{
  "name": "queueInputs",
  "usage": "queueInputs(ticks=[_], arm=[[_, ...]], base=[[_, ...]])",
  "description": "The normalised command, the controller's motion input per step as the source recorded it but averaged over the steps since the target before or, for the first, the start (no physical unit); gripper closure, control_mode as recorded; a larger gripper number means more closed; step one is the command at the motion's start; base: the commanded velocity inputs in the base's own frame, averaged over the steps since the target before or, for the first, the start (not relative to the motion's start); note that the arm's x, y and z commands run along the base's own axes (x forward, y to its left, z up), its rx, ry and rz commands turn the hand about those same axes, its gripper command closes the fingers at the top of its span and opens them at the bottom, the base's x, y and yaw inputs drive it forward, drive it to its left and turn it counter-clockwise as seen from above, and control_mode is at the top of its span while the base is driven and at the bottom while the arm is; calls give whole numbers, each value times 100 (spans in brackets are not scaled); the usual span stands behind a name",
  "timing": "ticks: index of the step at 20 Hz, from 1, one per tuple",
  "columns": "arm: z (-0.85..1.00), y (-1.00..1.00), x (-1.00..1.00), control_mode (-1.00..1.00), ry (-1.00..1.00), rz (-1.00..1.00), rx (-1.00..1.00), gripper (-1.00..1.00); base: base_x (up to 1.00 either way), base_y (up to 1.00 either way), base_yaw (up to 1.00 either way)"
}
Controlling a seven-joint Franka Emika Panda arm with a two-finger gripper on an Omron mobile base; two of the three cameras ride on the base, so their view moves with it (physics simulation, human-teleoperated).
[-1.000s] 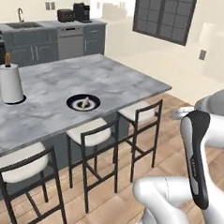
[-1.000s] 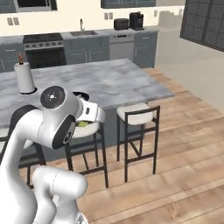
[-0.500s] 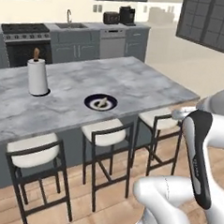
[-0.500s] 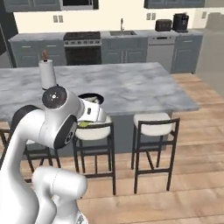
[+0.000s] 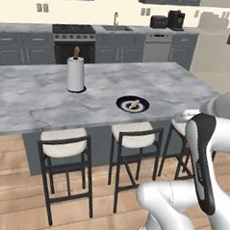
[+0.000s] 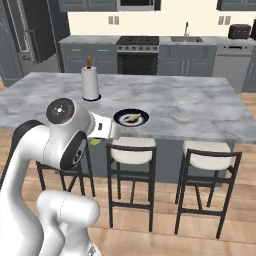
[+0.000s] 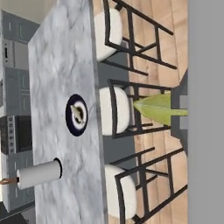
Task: Take the lemon wedge from the fridge and place it on the plate with fish on the dining counter.
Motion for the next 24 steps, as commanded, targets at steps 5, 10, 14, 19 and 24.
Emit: queueInputs(ticks=[5, 10, 14, 19, 24], arm=[[0, 0, 0, 100, 0, 0, 0, 100], [0, 0, 0, 100, 0, 0, 0, 100], [0, 0, 0, 100, 0, 0, 0, 100], [0, 0, 0, 100, 0, 0, 0, 100], [0, 0, 0, 100, 0, 0, 0, 100]], base=[[29, -10, 18], [49, -14, 5], [63, -8, 2], [55, -1, 1], [41, -15, 4]])
